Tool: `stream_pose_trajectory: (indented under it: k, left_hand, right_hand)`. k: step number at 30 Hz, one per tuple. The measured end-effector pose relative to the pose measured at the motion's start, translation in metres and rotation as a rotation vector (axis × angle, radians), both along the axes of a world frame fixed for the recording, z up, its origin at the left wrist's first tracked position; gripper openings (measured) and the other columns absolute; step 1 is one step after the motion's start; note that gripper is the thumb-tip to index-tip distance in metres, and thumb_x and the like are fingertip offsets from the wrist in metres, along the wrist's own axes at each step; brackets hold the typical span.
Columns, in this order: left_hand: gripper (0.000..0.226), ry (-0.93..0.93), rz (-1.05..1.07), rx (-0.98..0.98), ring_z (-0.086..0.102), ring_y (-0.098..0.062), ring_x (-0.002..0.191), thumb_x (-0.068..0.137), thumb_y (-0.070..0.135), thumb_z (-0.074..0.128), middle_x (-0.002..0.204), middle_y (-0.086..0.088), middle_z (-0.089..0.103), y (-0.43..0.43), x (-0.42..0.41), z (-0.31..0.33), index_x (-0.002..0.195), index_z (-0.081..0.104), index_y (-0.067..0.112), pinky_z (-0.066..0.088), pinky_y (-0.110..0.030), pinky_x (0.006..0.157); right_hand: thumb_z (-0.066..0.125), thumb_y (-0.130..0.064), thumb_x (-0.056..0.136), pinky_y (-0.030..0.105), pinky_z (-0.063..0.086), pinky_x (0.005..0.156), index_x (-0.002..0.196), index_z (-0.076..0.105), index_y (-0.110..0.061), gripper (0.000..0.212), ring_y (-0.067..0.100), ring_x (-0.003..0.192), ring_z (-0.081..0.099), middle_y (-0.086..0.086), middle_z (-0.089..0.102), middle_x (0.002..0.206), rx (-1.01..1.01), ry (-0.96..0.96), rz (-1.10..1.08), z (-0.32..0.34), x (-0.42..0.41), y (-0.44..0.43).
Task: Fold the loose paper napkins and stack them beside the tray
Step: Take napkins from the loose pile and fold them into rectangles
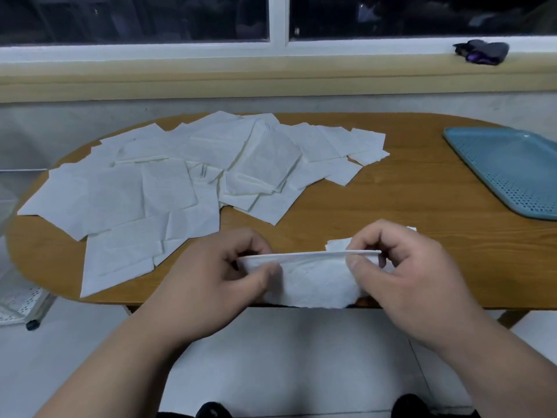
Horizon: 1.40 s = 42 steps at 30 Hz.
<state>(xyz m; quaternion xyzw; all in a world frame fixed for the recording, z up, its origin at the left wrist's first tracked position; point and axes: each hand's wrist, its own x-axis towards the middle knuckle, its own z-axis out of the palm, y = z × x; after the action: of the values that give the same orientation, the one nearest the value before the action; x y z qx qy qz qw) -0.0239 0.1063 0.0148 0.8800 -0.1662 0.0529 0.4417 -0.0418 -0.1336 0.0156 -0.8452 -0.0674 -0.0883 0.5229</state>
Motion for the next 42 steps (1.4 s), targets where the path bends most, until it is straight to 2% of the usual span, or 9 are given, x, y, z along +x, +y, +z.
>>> stream_pose_trajectory:
  k: [3, 7, 15, 20, 27, 30, 34, 38, 42]
  left_hand:
    - [0.011, 0.100, 0.053, -0.092, 0.063, -0.019, 0.061, 0.083, 0.033, 0.077, 0.072, 0.007, 0.068, -0.022, 0.012, 0.004, 0.080, 0.067, 0.032, 0.051, -0.024, 0.052]
    - [0.007, 0.166, 0.084, -0.131, 0.064, -0.019, 0.065, 0.084, 0.031, 0.071, 0.069, 0.005, 0.070, -0.054, 0.029, 0.004, 0.079, 0.066, 0.031, 0.043, -0.017, 0.050]
    - [0.007, 0.305, 0.106, -0.013, 0.066, -0.008, 0.069, 0.085, 0.036, 0.070, 0.076, 0.008, 0.071, -0.095, 0.049, -0.004, 0.081, 0.067, 0.031, 0.051, -0.029, 0.066]
    - [0.006, 0.346, 0.106, 0.065, 0.061, -0.002, 0.061, 0.083, 0.038, 0.072, 0.071, 0.014, 0.069, -0.103, 0.052, -0.005, 0.080, 0.069, 0.034, 0.041, -0.011, 0.050]
    - [0.012, 0.208, 0.109, 0.333, 0.055, 0.012, 0.078, 0.082, 0.046, 0.071, 0.080, 0.034, 0.061, -0.108, 0.050, -0.011, 0.080, 0.061, 0.038, 0.038, -0.014, 0.052]
    - [0.016, 0.132, 0.113, 0.377, 0.055, 0.005, 0.084, 0.080, 0.049, 0.071, 0.078, 0.019, 0.061, -0.107, 0.049, -0.015, 0.090, 0.062, 0.041, 0.039, -0.012, 0.062]
    - [0.042, 0.062, 0.116, 0.461, 0.047, -0.003, 0.105, 0.079, 0.059, 0.063, 0.097, 0.021, 0.052, -0.105, 0.051, -0.020, 0.119, 0.061, 0.045, 0.039, -0.021, 0.084]
    - [0.042, 0.078, 0.085, 0.474, 0.042, -0.004, 0.105, 0.082, 0.059, 0.061, 0.096, 0.020, 0.048, -0.104, 0.052, -0.022, 0.122, 0.063, 0.045, 0.035, -0.021, 0.085]
    - [0.019, 0.082, 0.046, 0.391, 0.042, -0.002, 0.102, 0.083, 0.048, 0.065, 0.095, 0.019, 0.050, -0.104, 0.052, -0.023, 0.101, 0.068, 0.043, 0.036, -0.021, 0.085]
  right_hand:
    - [0.070, -0.021, 0.085, 0.027, 0.035, 0.046, 0.075, 0.067, -0.027, 0.012, 0.024, 0.056, 0.044, 0.022, 0.056, 0.070, 0.048, 0.037, -0.066, 0.002, 0.011, -0.020]
    - [0.067, -0.017, 0.086, 0.033, 0.038, 0.052, 0.076, 0.067, -0.025, 0.013, 0.018, 0.057, 0.049, 0.014, 0.063, 0.070, 0.062, 0.097, -0.159, 0.003, 0.022, -0.047]
    - [0.069, -0.022, 0.086, 0.034, 0.042, 0.052, 0.080, 0.070, -0.028, 0.009, 0.020, 0.056, 0.054, 0.007, 0.069, 0.072, 0.021, 0.204, -0.309, -0.004, 0.040, -0.082]
    - [0.068, -0.024, 0.088, 0.041, 0.056, 0.060, 0.084, 0.070, -0.029, 0.007, 0.021, 0.068, 0.067, -0.003, 0.071, 0.072, -0.105, 0.225, -0.318, -0.005, 0.049, -0.090]
    - [0.065, -0.035, 0.092, 0.018, 0.040, 0.057, 0.112, 0.065, -0.038, 0.021, 0.003, 0.068, 0.055, -0.011, 0.056, 0.072, -0.424, 0.216, -0.311, -0.022, 0.054, -0.092]
    - [0.062, -0.039, 0.092, 0.024, 0.044, 0.073, 0.121, 0.062, -0.035, 0.030, 0.004, 0.085, 0.052, -0.015, 0.050, 0.088, -0.557, 0.162, -0.308, -0.025, 0.055, -0.091]
    - [0.053, -0.047, 0.095, 0.026, 0.041, 0.088, 0.132, 0.057, -0.037, 0.039, 0.006, 0.110, 0.044, -0.016, 0.048, 0.112, -0.706, 0.178, -0.279, -0.024, 0.055, -0.094]
    - [0.052, -0.043, 0.094, 0.025, 0.036, 0.077, 0.110, 0.061, -0.038, 0.019, 0.006, 0.102, 0.043, -0.018, 0.047, 0.099, -0.732, 0.188, -0.239, -0.020, 0.055, -0.094]
    - [0.056, -0.038, 0.087, 0.021, 0.034, 0.065, 0.082, 0.055, -0.029, 0.010, 0.004, 0.091, 0.044, -0.016, 0.048, 0.094, -0.720, 0.217, -0.200, -0.014, 0.053, -0.095]
